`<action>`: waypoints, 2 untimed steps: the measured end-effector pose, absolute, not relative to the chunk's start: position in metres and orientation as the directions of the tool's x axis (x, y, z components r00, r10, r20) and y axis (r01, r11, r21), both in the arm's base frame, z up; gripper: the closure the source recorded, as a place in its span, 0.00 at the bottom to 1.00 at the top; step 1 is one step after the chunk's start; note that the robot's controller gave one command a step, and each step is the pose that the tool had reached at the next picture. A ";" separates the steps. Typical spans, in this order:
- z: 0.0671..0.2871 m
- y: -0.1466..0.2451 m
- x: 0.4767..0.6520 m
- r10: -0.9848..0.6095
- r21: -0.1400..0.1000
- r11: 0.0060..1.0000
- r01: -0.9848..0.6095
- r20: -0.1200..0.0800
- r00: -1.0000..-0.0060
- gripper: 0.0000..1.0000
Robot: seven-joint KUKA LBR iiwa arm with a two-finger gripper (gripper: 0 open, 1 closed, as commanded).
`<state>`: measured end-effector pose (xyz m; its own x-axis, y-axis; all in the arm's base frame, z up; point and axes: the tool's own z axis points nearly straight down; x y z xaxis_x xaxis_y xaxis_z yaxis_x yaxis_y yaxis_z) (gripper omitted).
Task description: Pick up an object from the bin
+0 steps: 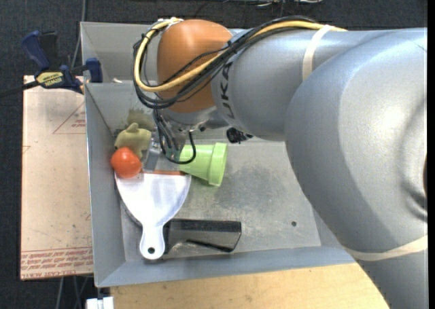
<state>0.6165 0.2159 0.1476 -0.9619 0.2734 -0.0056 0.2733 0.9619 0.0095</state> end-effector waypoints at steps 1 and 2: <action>0.148 0.216 0.617 0.273 0.010 0.962 0.273 -0.006 -0.962 0.00; 0.066 0.215 0.587 0.287 0.008 0.958 0.287 -0.003 -0.958 0.00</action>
Offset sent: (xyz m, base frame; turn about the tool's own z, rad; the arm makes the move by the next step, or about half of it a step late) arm 0.0000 0.0000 0.0000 0.0000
